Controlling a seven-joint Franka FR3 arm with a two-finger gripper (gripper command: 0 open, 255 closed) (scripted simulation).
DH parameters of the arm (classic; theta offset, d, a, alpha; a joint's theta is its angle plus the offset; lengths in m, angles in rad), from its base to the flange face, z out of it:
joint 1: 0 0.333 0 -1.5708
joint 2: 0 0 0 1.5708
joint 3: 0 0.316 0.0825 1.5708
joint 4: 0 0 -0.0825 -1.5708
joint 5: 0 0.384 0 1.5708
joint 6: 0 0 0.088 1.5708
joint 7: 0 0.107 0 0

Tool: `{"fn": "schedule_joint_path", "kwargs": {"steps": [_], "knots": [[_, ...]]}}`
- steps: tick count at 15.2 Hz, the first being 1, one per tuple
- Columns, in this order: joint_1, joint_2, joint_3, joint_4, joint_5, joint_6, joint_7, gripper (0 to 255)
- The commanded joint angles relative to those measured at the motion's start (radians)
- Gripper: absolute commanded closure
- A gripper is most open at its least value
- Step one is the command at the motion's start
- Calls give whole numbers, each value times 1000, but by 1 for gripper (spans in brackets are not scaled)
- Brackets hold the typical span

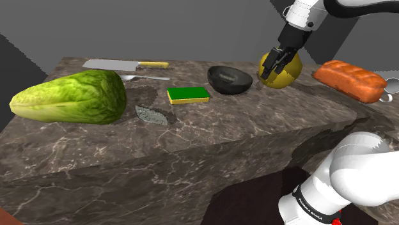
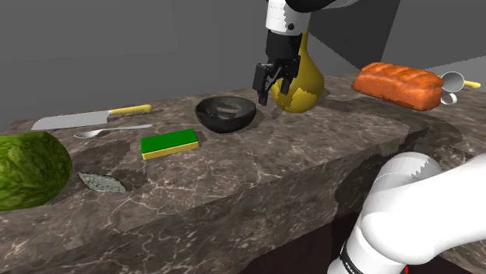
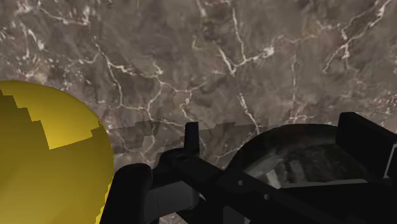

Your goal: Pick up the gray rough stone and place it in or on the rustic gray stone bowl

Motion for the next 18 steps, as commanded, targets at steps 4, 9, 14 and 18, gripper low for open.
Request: {"fn": "schedule_joint_path", "kwargs": {"steps": [4,9,14,18], "knots": [[38,80,46,45,27,10,16,0],[92,218,120,133,62,20,41,0],[140,361,193,236,84,20,66,0],[174,478,250,331,91,11,86,0]]}}
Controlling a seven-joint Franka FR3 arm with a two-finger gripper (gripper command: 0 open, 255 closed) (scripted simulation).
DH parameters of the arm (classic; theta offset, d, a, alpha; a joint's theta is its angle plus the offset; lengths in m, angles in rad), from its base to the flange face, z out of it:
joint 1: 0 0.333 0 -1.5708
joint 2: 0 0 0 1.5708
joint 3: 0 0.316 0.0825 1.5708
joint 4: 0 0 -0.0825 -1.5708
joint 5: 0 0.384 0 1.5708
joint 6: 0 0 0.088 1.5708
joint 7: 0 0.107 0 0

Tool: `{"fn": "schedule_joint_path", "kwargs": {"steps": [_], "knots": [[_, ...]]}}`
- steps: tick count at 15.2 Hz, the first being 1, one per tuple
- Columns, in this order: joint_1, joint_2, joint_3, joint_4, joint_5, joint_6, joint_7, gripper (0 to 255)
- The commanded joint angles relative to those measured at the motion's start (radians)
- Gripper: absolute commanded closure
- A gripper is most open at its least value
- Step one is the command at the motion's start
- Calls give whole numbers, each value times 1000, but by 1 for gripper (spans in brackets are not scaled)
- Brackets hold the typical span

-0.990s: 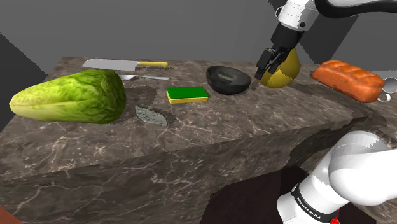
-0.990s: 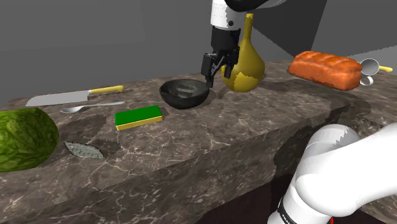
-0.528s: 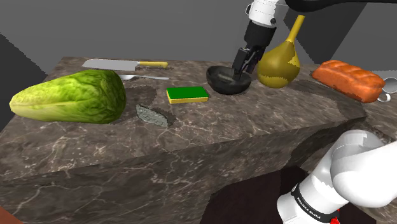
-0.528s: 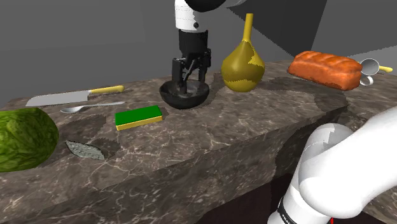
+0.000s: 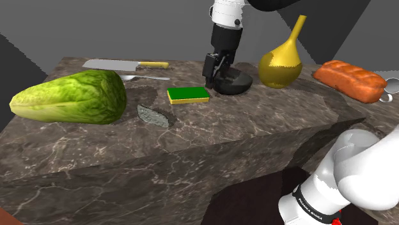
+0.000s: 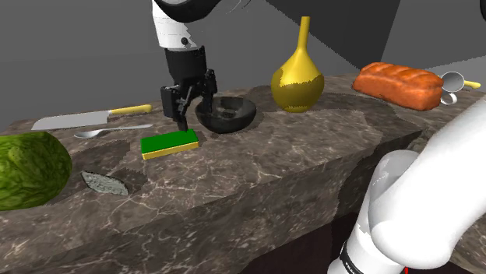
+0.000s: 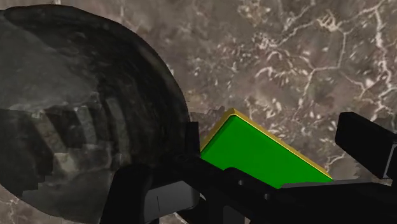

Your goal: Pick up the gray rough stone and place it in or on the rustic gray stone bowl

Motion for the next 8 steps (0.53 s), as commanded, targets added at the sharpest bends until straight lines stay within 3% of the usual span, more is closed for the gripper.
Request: {"fn": "schedule_joint_path", "kwargs": {"steps": [1,8], "knots": [[17,59,29,50,2,-7,12,0],[79,275,126,246,-19,-46,56,0]]}}
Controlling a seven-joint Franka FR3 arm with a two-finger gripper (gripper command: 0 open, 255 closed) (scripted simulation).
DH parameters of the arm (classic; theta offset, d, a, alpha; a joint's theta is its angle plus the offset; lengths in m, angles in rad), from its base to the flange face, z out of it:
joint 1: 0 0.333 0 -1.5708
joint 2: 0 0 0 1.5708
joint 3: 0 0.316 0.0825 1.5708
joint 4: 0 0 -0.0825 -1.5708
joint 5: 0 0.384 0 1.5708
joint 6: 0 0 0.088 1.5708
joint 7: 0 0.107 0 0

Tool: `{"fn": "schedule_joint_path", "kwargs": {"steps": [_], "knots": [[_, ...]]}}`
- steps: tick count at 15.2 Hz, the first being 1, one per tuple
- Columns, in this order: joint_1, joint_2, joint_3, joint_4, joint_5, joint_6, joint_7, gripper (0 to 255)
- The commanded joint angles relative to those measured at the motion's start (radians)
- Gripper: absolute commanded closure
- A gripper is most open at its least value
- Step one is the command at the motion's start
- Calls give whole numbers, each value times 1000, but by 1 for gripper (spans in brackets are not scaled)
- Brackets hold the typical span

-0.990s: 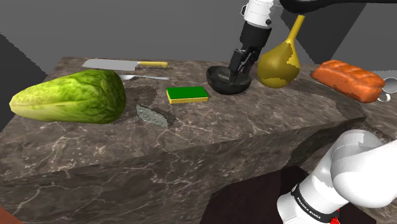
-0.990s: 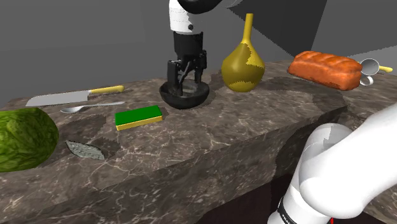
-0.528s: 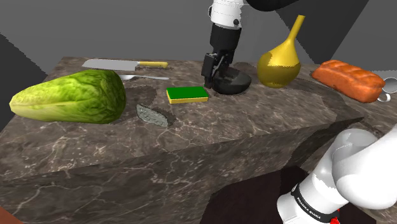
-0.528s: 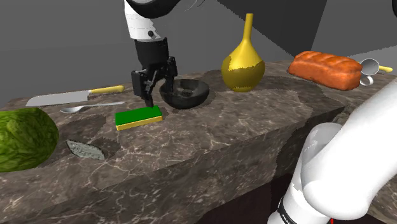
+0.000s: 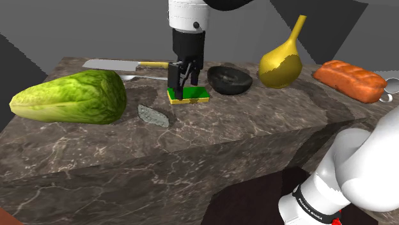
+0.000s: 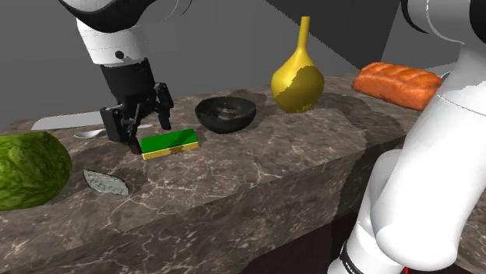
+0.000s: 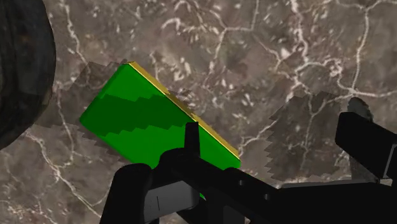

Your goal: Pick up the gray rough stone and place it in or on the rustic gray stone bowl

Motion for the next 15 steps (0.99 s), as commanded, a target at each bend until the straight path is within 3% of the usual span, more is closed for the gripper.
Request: {"fn": "schedule_joint_path", "kwargs": {"steps": [1,8,15], "knots": [[20,66,27,59,-11,-11,15,0],[104,289,103,286,-66,-80,61,0],[98,274,99,174,-61,18,59,0]]}}
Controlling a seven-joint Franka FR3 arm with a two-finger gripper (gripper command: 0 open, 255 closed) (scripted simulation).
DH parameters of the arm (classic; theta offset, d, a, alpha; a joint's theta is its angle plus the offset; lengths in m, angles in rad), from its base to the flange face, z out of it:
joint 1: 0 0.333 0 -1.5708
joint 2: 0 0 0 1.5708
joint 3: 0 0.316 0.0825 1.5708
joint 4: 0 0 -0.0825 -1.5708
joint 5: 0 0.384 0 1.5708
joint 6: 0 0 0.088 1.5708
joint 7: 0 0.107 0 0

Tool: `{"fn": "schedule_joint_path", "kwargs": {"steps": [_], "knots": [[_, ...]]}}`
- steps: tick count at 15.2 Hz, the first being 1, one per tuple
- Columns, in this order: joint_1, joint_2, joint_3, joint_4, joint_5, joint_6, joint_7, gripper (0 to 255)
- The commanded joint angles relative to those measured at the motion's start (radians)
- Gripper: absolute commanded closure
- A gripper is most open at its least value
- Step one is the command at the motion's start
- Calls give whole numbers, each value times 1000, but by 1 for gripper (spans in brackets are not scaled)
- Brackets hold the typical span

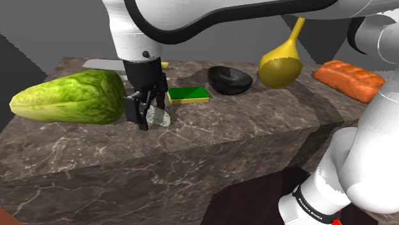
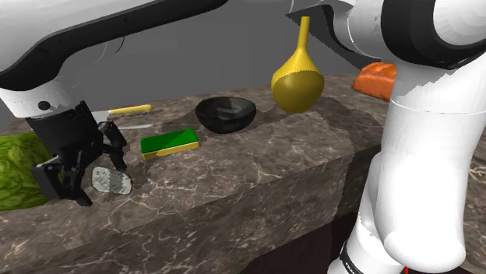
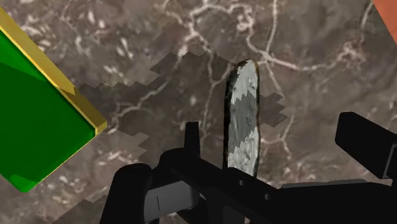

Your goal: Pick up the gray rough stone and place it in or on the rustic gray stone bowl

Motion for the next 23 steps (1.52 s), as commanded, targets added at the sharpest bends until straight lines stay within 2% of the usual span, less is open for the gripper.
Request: {"fn": "schedule_joint_path", "kwargs": {"steps": [1,8,9,18,23], "knots": [[-1,0,-1,-22,0,23,0,0],[-1,0,-1,-22,0,22,0,0],[-1,0,-1,-22,0,22,0,255],[-1,0,-1,-22,0,23,0,255],[0,-2,1,42,1,-44,-2,255]]}}
